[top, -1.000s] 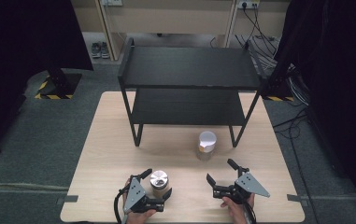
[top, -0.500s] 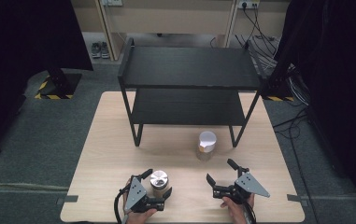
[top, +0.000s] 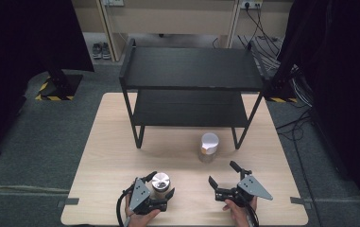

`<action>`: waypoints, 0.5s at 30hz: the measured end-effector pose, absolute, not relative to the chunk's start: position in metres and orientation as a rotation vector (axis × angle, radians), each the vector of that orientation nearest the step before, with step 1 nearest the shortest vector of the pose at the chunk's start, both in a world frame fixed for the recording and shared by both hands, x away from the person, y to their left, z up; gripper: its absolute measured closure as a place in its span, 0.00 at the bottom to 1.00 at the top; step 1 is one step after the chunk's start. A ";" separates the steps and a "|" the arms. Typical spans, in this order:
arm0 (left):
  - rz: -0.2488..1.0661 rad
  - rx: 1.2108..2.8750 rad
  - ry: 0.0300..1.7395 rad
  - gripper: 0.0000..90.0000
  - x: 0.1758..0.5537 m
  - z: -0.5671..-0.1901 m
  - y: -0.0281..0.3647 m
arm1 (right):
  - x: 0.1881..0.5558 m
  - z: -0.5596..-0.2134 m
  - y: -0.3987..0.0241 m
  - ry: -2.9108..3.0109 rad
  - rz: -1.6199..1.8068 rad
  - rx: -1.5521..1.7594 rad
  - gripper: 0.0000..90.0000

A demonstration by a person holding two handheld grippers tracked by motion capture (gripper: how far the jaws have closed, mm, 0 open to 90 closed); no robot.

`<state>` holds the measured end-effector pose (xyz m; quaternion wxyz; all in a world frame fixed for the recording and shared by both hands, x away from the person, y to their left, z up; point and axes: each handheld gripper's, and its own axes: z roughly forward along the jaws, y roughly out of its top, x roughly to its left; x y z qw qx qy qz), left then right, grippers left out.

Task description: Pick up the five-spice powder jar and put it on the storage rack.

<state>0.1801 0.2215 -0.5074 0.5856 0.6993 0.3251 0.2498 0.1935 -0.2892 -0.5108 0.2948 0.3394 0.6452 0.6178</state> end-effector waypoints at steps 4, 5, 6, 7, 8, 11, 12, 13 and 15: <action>0.583 1.646 0.757 0.21 0.181 -0.505 0.220 | 0.194 -0.511 -0.289 1.717 1.646 0.906 0.01; 0.587 1.650 0.756 0.22 0.181 -0.505 0.220 | 0.194 -0.511 -0.289 1.718 1.646 0.905 0.01; 0.587 1.650 0.759 0.22 0.181 -0.505 0.220 | 0.193 -0.511 -0.289 1.718 1.646 0.905 0.01; 0.587 1.650 0.759 0.23 0.181 -0.505 0.220 | 0.193 -0.511 -0.289 1.718 1.646 0.905 0.01; 0.586 1.649 0.760 0.23 0.181 -0.505 0.220 | 0.193 -0.511 -0.289 1.717 1.646 0.904 0.00; 0.585 1.650 0.759 0.28 0.181 -0.505 0.220 | 0.193 -0.511 -0.289 1.716 1.646 0.906 0.01; 0.589 1.656 0.759 0.29 0.181 -0.504 0.219 | 0.193 -0.511 -0.290 1.716 1.646 0.906 0.01; 0.589 1.656 0.759 0.30 0.181 -0.504 0.219 | 0.193 -0.511 -0.290 1.716 1.646 0.906 0.01; 0.597 1.660 0.767 0.32 0.180 -0.503 0.217 | 0.193 -0.511 -0.289 1.716 1.646 0.907 0.01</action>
